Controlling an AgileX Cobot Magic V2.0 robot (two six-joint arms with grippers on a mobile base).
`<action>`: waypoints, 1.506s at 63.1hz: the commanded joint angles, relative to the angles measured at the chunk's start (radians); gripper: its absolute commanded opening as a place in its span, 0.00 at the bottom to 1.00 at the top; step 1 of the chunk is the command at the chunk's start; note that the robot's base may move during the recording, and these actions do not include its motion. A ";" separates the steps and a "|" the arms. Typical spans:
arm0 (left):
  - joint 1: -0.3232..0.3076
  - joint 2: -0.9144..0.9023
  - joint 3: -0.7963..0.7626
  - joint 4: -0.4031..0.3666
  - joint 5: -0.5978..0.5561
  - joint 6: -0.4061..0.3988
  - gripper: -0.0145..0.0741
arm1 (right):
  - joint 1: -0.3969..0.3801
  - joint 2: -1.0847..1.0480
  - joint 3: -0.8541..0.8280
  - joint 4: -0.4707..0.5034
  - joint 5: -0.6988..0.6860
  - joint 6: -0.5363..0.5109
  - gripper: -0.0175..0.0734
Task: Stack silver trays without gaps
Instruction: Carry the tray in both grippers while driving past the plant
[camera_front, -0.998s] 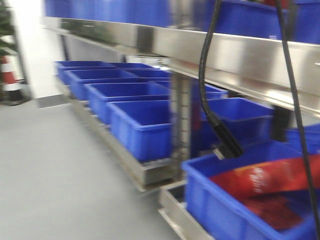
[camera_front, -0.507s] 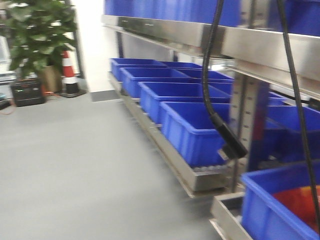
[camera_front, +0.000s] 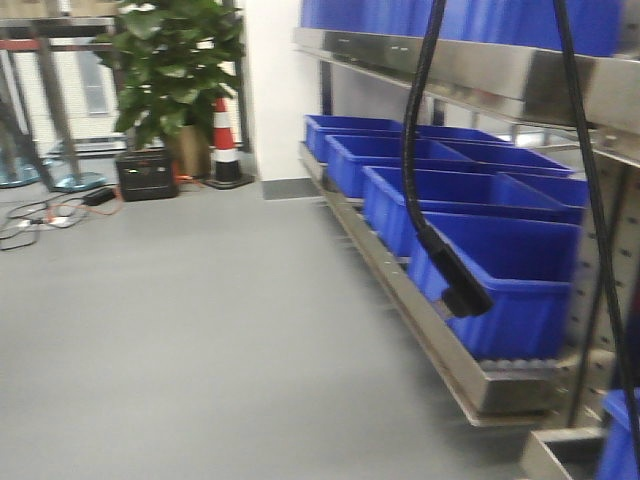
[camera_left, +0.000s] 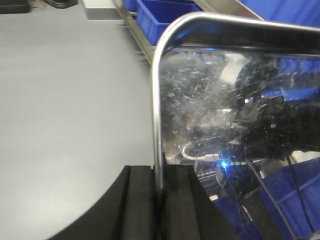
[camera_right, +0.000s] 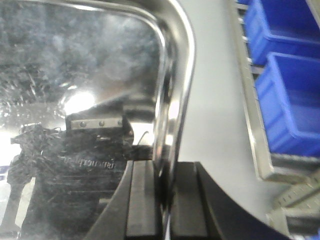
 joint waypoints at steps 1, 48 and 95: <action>-0.024 -0.011 -0.007 -0.085 -0.045 0.002 0.14 | 0.013 -0.002 -0.011 0.021 -0.086 -0.027 0.11; -0.024 -0.011 -0.007 -0.085 -0.045 0.002 0.14 | 0.013 -0.002 -0.011 0.021 -0.086 -0.027 0.11; -0.024 -0.011 -0.007 -0.085 -0.045 0.002 0.14 | 0.013 -0.002 -0.011 0.021 -0.086 -0.027 0.11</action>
